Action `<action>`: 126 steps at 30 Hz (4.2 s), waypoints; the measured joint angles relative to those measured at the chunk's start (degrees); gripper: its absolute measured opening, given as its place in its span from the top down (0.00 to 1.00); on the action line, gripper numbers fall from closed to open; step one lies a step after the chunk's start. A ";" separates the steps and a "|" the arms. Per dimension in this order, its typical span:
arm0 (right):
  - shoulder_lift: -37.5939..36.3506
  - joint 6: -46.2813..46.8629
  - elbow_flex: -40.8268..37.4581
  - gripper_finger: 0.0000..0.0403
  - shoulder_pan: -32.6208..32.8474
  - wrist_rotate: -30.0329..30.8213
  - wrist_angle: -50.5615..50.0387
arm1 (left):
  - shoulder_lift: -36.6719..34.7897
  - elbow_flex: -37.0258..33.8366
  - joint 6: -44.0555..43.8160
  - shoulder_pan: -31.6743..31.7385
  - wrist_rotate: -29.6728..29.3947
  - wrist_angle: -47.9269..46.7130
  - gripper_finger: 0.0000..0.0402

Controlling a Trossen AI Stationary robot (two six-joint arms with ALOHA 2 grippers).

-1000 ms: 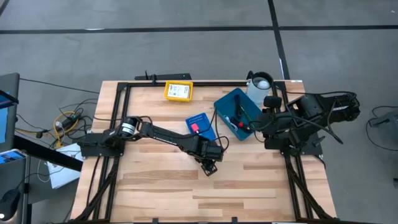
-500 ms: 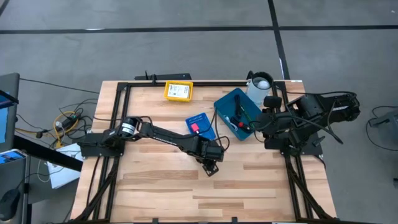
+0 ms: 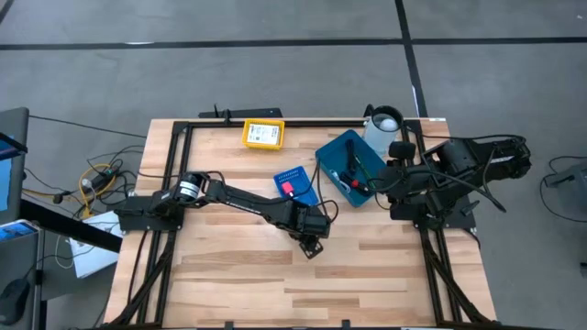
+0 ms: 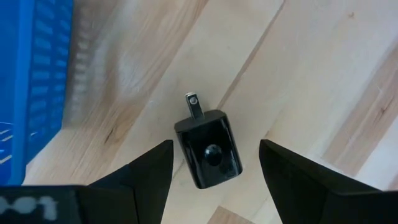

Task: Pick and place items into bin
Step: Put the black charger adapter into the blue bin

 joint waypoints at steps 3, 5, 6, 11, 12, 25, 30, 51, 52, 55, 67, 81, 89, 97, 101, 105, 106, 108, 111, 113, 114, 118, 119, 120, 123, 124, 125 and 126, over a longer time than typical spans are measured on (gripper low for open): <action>0.00 0.00 0.00 0.57 0.00 0.00 -0.01 | 0.00 0.00 -0.29 0.00 -1.33 0.00 0.44; 0.00 0.00 0.00 0.57 0.00 0.00 0.00 | 0.00 0.00 -0.42 0.02 -1.89 -0.02 0.44; 0.00 -0.01 0.00 0.57 0.00 0.00 -0.01 | 0.00 0.00 -0.45 0.02 -1.92 -0.02 0.44; 0.00 -0.02 0.00 0.57 0.00 0.07 0.01 | 0.62 -0.01 -0.68 0.00 -1.58 0.29 0.44; 0.00 -0.02 0.00 0.57 0.00 0.07 -0.01 | 0.87 -0.04 -0.68 0.00 -0.86 -0.09 0.44; -0.04 -0.04 -0.20 0.57 0.00 0.15 0.01 | 5.45 0.28 -1.39 -0.02 4.13 0.10 0.44; -0.04 -0.04 -0.20 0.57 0.00 0.17 -0.01 | 5.97 0.26 -1.36 -0.07 3.49 0.24 0.44; -0.02 -0.55 -0.20 0.58 -0.02 0.18 -0.01 | 7.04 9.51 7.49 -1.79 -10.49 -5.48 0.67; -0.02 -0.55 -0.20 0.58 -0.02 0.20 -0.01 | 6.99 10.88 7.82 -1.83 -11.11 -7.48 0.67; -0.02 -0.55 -0.20 0.58 -0.02 0.20 -0.01 | 6.80 14.16 8.06 -1.88 -13.59 -12.84 0.65; -0.02 -0.57 -0.20 0.58 -0.02 0.20 -0.01 | 6.56 23.28 10.30 2.25 -26.52 -34.02 0.65; -0.02 -0.55 -0.20 0.58 -0.02 0.20 0.01 | 6.60 23.26 17.96 7.46 -26.63 -31.84 0.55; -0.02 -0.52 -0.20 0.58 -0.02 0.18 -0.01 | 6.59 23.26 17.96 7.50 -26.36 -31.31 0.55; -0.02 -0.50 -0.20 0.58 -0.02 0.18 -0.01 | 6.58 23.26 18.86 7.50 -26.40 -30.38 0.55; -0.02 -0.49 -0.20 0.58 -0.02 0.18 -0.01 | 6.58 23.26 18.84 7.48 -27.00 -30.00 0.55; -0.02 -0.50 -0.20 0.58 -0.02 0.19 -0.01 | 6.56 23.26 18.79 7.45 -28.41 -29.98 0.55; -0.02 -0.48 -0.20 0.58 -0.02 0.17 -0.01 | 6.56 23.26 18.75 7.45 -28.43 -29.94 0.55; -0.02 -0.39 -0.20 0.58 -0.02 0.17 -0.01 | 6.56 23.26 18.45 7.42 -28.43 -29.57 0.55; -0.02 -0.04 -0.20 0.58 -0.02 0.17 -0.01 | 6.56 23.26 18.11 7.41 -28.43 -29.31 0.55; -0.01 -0.04 -0.20 0.58 -0.02 0.17 -0.01 | 6.56 23.26 17.93 7.41 -28.42 -29.31 0.55; -0.02 -0.04 -0.20 0.58 -0.02 0.17 -0.01 | 6.56 23.26 17.85 7.43 -28.36 -29.31 0.55; 0.00 -0.02 -0.20 0.58 -0.02 0.17 -0.01 | 6.56 23.26 17.72 7.37 -28.32 -29.31 0.55; 0.00 -0.02 -0.20 0.58 -0.02 0.17 -0.01 | 6.56 23.26 17.70 7.37 -28.31 -29.31 0.55; 0.00 0.00 -0.20 0.58 -0.02 0.17 -0.01 | 6.56 23.26 17.71 7.34 -28.30 -29.31 0.55; 0.00 0.02 -0.20 0.58 -0.02 0.17 -0.01 | 6.54 23.26 17.70 7.34 -28.27 -29.33 0.55; 0.00 0.02 -0.20 0.58 -0.02 0.17 -0.01 | 6.54 23.26 17.70 7.34 -28.27 -29.33 0.55; 0.00 0.03 -0.20 0.58 -0.02 0.17 -0.01 | 6.54 23.26 17.70 7.32 -28.28 -29.33 0.55; 0.00 0.04 -0.20 0.58 -0.02 0.17 -0.01 | 6.54 23.26 17.70 7.30 -28.28 -29.33 0.55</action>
